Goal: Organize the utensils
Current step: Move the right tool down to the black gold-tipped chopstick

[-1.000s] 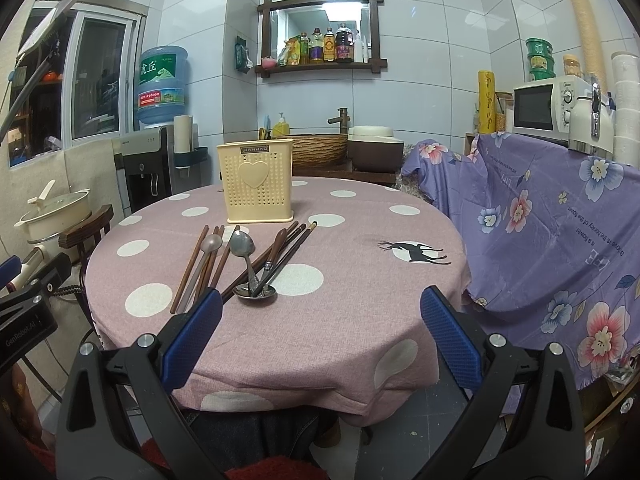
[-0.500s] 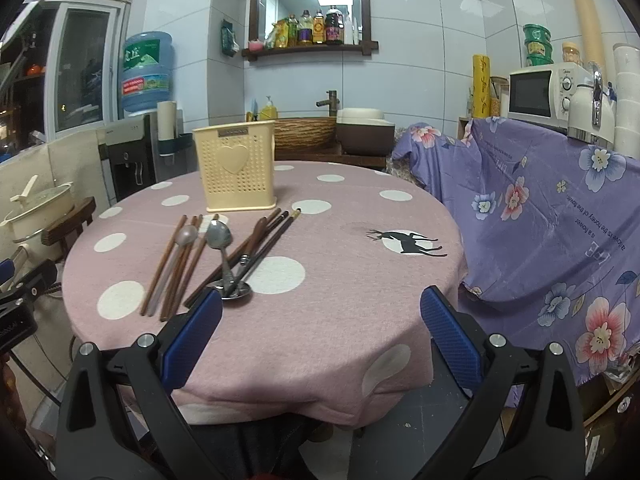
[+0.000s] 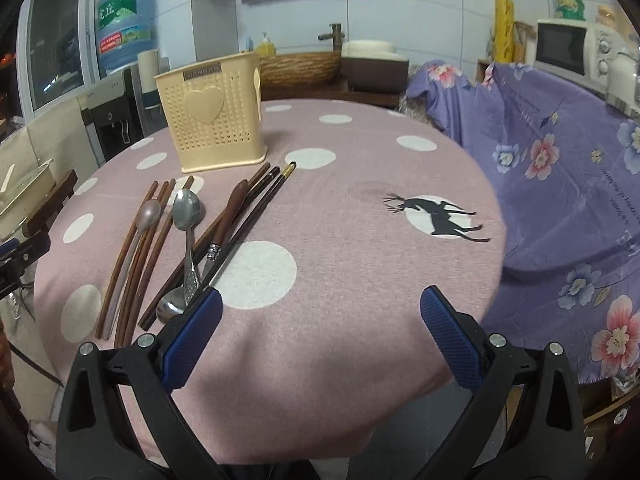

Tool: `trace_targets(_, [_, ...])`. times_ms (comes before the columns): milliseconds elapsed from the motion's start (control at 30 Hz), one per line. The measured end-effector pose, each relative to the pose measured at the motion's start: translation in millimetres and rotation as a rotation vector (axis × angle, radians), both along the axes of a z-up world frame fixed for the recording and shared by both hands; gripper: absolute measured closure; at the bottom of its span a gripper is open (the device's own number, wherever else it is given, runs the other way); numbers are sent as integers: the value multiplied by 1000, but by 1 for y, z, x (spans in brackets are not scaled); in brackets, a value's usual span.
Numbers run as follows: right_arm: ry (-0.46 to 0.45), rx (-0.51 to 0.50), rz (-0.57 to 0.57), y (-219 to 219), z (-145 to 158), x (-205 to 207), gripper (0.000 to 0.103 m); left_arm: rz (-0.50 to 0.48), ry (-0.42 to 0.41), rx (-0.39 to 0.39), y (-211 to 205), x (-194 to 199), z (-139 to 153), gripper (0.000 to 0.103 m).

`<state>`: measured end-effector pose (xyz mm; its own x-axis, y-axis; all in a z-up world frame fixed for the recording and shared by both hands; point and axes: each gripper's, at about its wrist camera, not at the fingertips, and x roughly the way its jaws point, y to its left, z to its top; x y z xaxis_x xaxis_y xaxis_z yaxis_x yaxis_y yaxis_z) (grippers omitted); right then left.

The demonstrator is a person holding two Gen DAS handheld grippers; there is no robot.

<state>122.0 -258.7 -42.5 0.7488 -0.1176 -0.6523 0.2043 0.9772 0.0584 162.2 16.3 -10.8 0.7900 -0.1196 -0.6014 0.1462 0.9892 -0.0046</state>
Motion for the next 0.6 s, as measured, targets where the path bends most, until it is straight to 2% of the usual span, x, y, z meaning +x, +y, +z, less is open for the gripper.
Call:
trace_targets(100, [26,7,23,-1,1,17,5,-41,43,-19,-2,18,1,12])
trace_targets(233, [58,27,50,-3,3,42,5,-97,93,5,-16,46,-2,34])
trace_targets(333, [68,40,60,-6,5,58,9,-124,145,-7,-22,64,-7,42])
trace_targets(533, [99,64,113,-1,5,89,26,-129,192,-21,-26,87,-10,43])
trace_targets(600, [120,78,140,6,3,100,37,-135,193,-19,-29,88,-11,43])
